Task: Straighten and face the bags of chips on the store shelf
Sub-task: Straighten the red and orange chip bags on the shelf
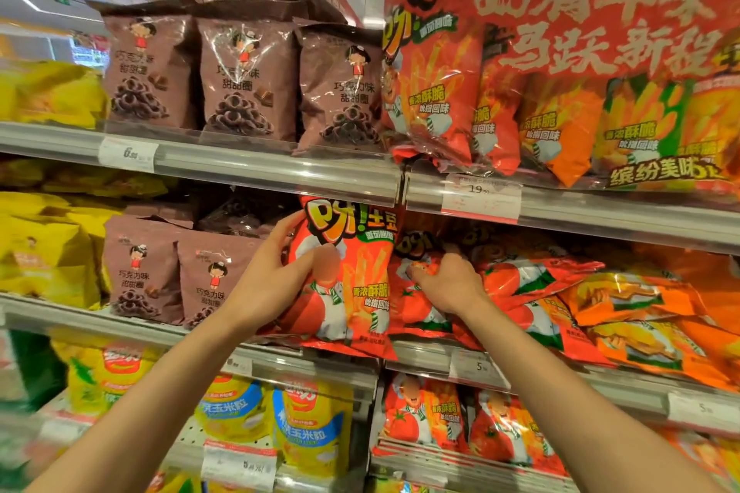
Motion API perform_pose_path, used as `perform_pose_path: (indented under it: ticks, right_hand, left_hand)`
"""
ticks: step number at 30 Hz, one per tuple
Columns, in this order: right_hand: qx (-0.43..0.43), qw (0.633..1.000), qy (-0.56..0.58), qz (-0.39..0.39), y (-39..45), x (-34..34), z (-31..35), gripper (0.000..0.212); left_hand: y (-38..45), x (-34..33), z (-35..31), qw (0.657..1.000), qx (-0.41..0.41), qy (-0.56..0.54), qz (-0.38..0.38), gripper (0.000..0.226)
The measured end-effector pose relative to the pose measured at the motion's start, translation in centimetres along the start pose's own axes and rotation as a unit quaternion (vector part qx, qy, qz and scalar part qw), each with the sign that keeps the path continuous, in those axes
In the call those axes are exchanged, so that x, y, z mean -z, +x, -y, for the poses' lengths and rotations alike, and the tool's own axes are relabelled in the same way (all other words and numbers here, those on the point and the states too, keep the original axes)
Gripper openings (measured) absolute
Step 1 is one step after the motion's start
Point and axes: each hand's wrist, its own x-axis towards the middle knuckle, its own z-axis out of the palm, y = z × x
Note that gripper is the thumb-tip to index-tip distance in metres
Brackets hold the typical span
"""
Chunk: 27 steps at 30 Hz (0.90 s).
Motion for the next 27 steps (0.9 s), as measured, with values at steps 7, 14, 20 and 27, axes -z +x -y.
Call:
perform_pose_path:
  ticks: [7,14,20,27]
  right_hand:
    - [0.030,0.987,0.144,-0.072,-0.7,-0.8,-0.5,0.072]
    - [0.082,0.978,0.126,-0.143,0.2,-2.7,1.6,0.069]
    - [0.070,0.983,0.025,-0.167,2.5,-3.7,0.3,0.077]
    - [0.043,0.994,-0.082,0.062,1.9,-0.9,0.1,0.074]
  left_hand:
    - [0.0,1.5,0.2,1.000,0.000,-0.015,-0.021,0.054]
    - [0.0,2.3,0.1,0.999,0.005,-0.030,-0.036,0.054]
    - [-0.4,1.3,0.5,0.999,0.006,-0.011,-0.031,0.054]
    - [-1.0,0.5,0.5,0.999,0.008,0.000,-0.031,0.050]
